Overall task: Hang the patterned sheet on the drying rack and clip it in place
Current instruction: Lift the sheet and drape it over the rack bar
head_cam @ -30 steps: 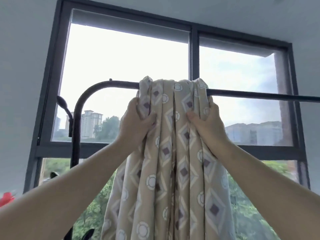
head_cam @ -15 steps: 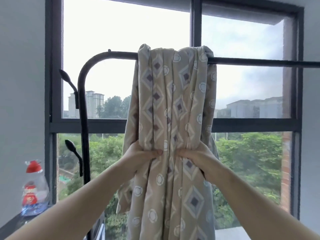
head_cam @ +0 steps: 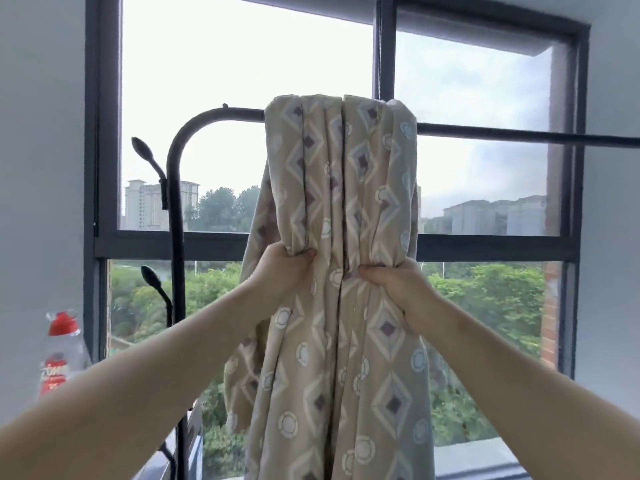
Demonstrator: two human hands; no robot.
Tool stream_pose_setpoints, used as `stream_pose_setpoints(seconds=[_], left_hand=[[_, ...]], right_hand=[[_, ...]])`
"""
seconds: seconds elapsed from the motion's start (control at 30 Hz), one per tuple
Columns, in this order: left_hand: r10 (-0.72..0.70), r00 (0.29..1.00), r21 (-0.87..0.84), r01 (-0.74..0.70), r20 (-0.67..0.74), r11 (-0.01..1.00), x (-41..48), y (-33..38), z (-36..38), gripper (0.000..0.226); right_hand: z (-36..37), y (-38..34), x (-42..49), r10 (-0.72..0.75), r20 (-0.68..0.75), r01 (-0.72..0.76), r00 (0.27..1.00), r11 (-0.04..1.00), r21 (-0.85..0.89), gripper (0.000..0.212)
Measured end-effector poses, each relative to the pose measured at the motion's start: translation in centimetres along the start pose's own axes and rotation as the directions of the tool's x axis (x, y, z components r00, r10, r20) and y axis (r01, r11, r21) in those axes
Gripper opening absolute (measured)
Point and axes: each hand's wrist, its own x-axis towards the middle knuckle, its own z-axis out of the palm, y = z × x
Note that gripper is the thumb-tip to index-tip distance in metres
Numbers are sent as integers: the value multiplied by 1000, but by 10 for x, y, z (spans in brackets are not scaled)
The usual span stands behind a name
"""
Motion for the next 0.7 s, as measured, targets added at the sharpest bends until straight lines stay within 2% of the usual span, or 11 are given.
stream_pose_setpoints(seconds=[0.07,0.17,0.23,0.3,0.37,0.47,0.6,0.7], left_hand=[[80,996,-47,-82,-27,996,11,25,-2,16],[149,988,-30,-150,-38,988,23,53,-4,18],[166,985,-15,-165,41,986,28,66,-6,13],[193,976,-46,-189,99,981,37,81,-8,17],[230,970,-93,-223,73,970,48,97,-10,16],[282,958,-131,-273,47,953,70,120,-13,16],[346,930,50,-354,128,934,97,146,-12,29],[418,901,203,-434,120,878,113,162,-11,21]], right_hand=[[-2,-27,6,-40,-7,40,999,996,78,12],[-5,-55,10,-55,-16,57,998,979,197,13],[-6,-66,11,-48,6,46,999,974,223,18],[-7,-79,14,-58,27,50,998,969,240,14],[-8,-97,20,-97,17,89,995,958,272,11],[-9,-124,32,-167,-7,161,986,938,307,24],[-11,-152,56,-237,-31,236,971,927,293,26],[-9,-168,76,-326,-70,332,943,900,284,24]])
